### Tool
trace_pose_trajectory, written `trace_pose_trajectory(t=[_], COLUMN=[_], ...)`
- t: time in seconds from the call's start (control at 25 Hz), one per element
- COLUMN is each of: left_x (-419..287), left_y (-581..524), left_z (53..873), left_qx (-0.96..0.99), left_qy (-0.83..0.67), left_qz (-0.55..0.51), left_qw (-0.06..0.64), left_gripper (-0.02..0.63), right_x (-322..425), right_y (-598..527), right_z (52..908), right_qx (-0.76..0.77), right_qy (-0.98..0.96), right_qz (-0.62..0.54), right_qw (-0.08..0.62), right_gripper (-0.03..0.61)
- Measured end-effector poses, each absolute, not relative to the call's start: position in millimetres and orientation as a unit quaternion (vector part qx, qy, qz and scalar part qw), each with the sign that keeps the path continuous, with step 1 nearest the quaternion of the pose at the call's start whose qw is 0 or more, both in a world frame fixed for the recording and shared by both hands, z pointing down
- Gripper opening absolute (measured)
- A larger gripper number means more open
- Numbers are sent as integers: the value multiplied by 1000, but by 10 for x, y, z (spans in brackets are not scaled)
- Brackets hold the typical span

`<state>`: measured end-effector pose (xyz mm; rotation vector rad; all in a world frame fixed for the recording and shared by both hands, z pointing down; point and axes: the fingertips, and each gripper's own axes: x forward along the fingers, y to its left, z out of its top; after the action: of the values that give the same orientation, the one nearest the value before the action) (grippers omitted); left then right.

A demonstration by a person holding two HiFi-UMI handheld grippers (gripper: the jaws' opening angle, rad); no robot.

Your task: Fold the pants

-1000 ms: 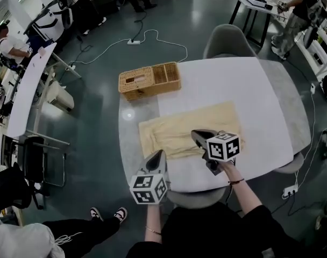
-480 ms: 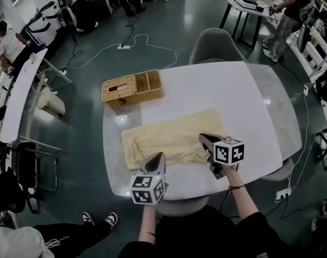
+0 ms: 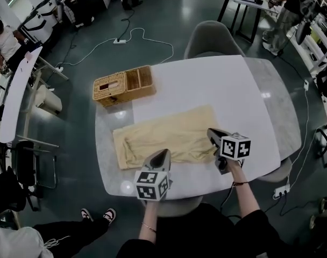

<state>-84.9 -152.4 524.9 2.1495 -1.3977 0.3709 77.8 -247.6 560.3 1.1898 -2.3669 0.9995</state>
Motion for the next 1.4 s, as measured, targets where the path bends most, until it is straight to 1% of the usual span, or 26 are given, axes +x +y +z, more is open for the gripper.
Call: trace_pose_trajectory(t=[0.24,0.28,0.36,0.44,0.56,0.68,0.84,0.96,1.0,1.12,1.4], left_x=[-696,-678,-649,-618,-590,-590,-618,-634,-633,-632,-657], left_y=[-1591,-1597,-1604,-1605,-1619,-1624,-1631,-1646,-1647,-1654,-1645], left_z=[5356,5373,5406,5435,5461,5472,5493,5490,5487,5475,5427], left_qx=[797,797,796,795,793,789,785,782,781,780,776], left_qy=[-513,-512,-511,-510,-510,-513,-519,-524,-525,-528,-537], left_qz=[147,149,152,154,157,159,160,160,160,159,155], left_qw=[282,284,287,291,294,297,298,298,297,296,292], left_gripper=[8,8,8,8,8,8,8,8,8,8,8], right_x=[1027,1051,1073,1098,1133,1148,1157,1118,1098,1067,1009], right_y=[-2621,-2645,-2692,-2730,-2794,-2838,-2850,-2833,-2820,-2809,-2803], right_z=[5787,5824,5906,5995,6114,6205,6285,6297,6301,6314,6266], right_qx=[439,443,449,457,465,467,468,452,443,434,424], right_qy=[-812,-809,-803,-796,-788,-783,-776,-782,-786,-790,-795], right_qz=[350,349,353,356,353,352,359,351,347,336,342], right_qw=[162,165,169,175,194,212,223,246,256,273,267], right_gripper=[23,38,124,168,200,209,209,204,167,128,46])
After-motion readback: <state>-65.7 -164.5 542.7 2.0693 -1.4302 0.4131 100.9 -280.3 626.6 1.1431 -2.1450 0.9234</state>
